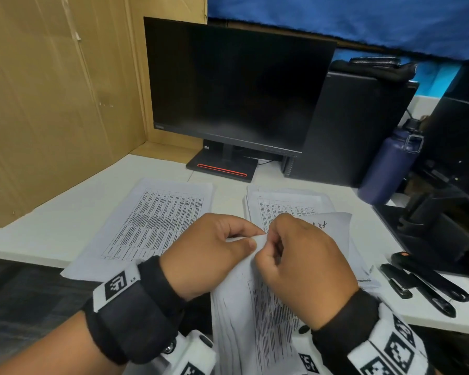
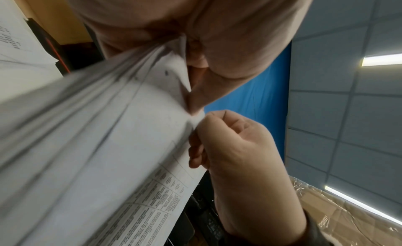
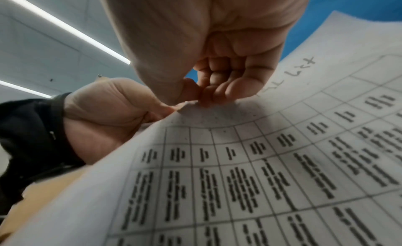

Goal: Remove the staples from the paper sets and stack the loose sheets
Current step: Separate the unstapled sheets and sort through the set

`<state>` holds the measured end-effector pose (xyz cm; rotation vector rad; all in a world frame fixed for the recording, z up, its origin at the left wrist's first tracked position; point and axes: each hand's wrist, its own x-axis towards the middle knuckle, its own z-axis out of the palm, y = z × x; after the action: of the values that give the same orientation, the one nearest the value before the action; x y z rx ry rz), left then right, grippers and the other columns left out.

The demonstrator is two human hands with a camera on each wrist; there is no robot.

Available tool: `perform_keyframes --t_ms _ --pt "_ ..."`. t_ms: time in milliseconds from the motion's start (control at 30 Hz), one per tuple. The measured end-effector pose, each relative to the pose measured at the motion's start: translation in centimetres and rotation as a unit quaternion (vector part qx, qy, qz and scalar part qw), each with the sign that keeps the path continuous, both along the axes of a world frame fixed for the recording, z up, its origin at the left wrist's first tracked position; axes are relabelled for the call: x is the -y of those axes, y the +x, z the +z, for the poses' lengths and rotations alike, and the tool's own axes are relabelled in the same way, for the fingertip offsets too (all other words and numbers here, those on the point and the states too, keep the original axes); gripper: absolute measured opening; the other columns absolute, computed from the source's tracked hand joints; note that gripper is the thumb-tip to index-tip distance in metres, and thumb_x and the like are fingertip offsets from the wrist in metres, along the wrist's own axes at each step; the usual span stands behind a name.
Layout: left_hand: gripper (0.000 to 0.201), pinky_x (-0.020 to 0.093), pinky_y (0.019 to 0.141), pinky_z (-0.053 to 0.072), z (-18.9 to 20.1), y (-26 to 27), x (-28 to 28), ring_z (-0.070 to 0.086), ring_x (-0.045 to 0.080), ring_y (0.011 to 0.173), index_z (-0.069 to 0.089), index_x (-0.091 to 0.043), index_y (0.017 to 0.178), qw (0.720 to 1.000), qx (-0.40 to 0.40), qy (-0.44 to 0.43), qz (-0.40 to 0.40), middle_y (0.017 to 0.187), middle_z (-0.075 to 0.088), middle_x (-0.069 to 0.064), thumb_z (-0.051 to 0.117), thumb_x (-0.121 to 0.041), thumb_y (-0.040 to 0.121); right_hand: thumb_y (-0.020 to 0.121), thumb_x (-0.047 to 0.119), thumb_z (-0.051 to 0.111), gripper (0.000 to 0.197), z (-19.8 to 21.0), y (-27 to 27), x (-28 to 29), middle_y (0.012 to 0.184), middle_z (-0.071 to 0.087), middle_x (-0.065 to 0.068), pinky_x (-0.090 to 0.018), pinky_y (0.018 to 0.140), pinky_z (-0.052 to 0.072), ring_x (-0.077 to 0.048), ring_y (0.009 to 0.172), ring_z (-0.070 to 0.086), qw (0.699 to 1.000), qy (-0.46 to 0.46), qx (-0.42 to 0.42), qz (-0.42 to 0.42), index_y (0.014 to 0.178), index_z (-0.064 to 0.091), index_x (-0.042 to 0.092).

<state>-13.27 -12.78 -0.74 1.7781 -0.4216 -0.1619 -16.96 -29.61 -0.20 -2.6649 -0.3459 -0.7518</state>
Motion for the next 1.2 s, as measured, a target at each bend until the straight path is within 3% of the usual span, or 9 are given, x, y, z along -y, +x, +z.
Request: perform_keyframes --t_ms 167,400,467,533,633,733,900,1033,1200 --pt "0.025 0.055 0.099 0.057 -0.1 0.2 -0.2 0.076 0.03 0.098 0.082 -0.017 0.098 0.999 -0.039 -0.02 -0.008 0.098 0.082 0.007 0.066 -0.023 0.08 0.079 0.027 0.044 0.011 -0.7 0.1 -0.3 0.061 0.041 0.008 -0.03 0.047 0.038 -0.015 0.055 0.041 0.999 0.025 0.037 0.011 0.073 0.046 0.018" --pt "0.015 0.055 0.096 0.056 0.2 0.5 -0.7 0.073 0.028 0.089 0.082 -0.012 0.098 0.998 -0.056 -0.022 0.006 0.098 0.08 0.015 0.068 -0.008 0.092 0.085 0.014 0.064 0.014 -1.2 0.2 0.4 0.064 0.055 0.008 -0.026 0.054 0.043 -0.012 0.062 0.054 0.991 0.12 0.022 0.056 0.083 0.055 0.023" --pt "0.02 0.053 0.095 0.057 0.2 0.6 -0.8 0.074 0.027 0.09 0.082 -0.013 0.098 0.999 -0.05 -0.01 0.01 0.097 0.081 0.013 0.065 -0.003 0.096 0.086 0.016 0.066 0.013 -1.2 0.1 0.5 0.066 0.058 0.009 -0.027 0.055 0.047 -0.01 0.063 0.057 0.99 0.125 0.028 0.055 0.087 0.057 0.025" --pt "0.016 0.05 0.094 0.058 0.4 0.4 -0.7 0.076 0.027 0.091 0.082 -0.015 0.097 0.999 -0.038 -0.001 0.012 0.095 0.082 0.008 0.067 -0.01 0.092 0.085 0.018 0.065 0.011 -1.2 0.1 0.4 0.066 0.056 0.011 -0.027 0.054 0.048 -0.008 0.062 0.055 0.993 0.108 0.034 0.045 0.086 0.058 0.026" --pt "0.026 0.043 0.096 0.059 0.6 0.1 -0.5 0.077 0.019 0.093 0.082 -0.018 0.097 1.0 -0.017 0.008 0.008 0.094 0.082 -0.001 0.064 -0.023 0.08 0.083 0.022 0.058 0.007 -1.1 0.2 0.2 0.062 0.049 0.012 -0.024 0.052 0.042 -0.007 0.059 0.048 0.997 0.061 0.031 0.034 0.079 0.053 0.025" --pt "0.027 0.04 0.099 0.057 0.7 -0.1 -0.4 0.076 0.01 0.095 0.082 -0.021 0.099 1.0 -0.009 0.014 0.005 0.096 0.082 -0.007 0.063 -0.026 0.081 0.081 0.026 0.049 0.006 -1.0 0.2 -0.1 0.061 0.045 0.011 -0.024 0.05 0.037 -0.009 0.057 0.044 0.999 0.046 0.014 0.025 0.076 0.049 0.025" --pt "0.022 0.037 0.1 0.055 0.2 0.5 -0.5 0.074 0.004 0.096 0.082 -0.024 0.097 0.997 0.02 0.075 0.022 0.096 0.081 -0.013 0.066 -0.008 0.095 0.079 0.022 0.055 0.011 -0.7 0.3 -0.1 0.059 0.049 0.005 -0.029 0.052 0.041 -0.013 0.059 0.049 0.991 0.131 -0.002 0.025 0.073 0.046 0.024" --pt "0.022 0.042 0.099 0.057 0.7 1.2 -1.4 0.074 0.005 0.091 0.082 -0.022 0.093 0.993 0.025 0.102 0.049 0.093 0.081 -0.011 0.065 -0.007 0.095 0.081 0.022 0.053 0.009 0.0 0.1 0.6 0.062 0.053 0.004 -0.026 0.053 0.042 -0.015 0.061 0.053 0.983 0.168 -0.023 0.071 0.073 0.048 0.023" --pt "0.025 0.046 0.099 0.056 4.5 2.6 -5.6 0.075 0.012 0.093 0.082 -0.025 0.091 0.987 0.082 0.08 0.114 0.096 0.081 -0.008 0.065 -0.008 0.098 0.083 0.013 0.059 0.014 -1.5 -1.5 2.4 0.073 0.059 0.015 -0.01 0.058 0.038 -0.005 0.063 0.056 0.961 0.128 -0.166 0.178 0.084 0.057 0.027"
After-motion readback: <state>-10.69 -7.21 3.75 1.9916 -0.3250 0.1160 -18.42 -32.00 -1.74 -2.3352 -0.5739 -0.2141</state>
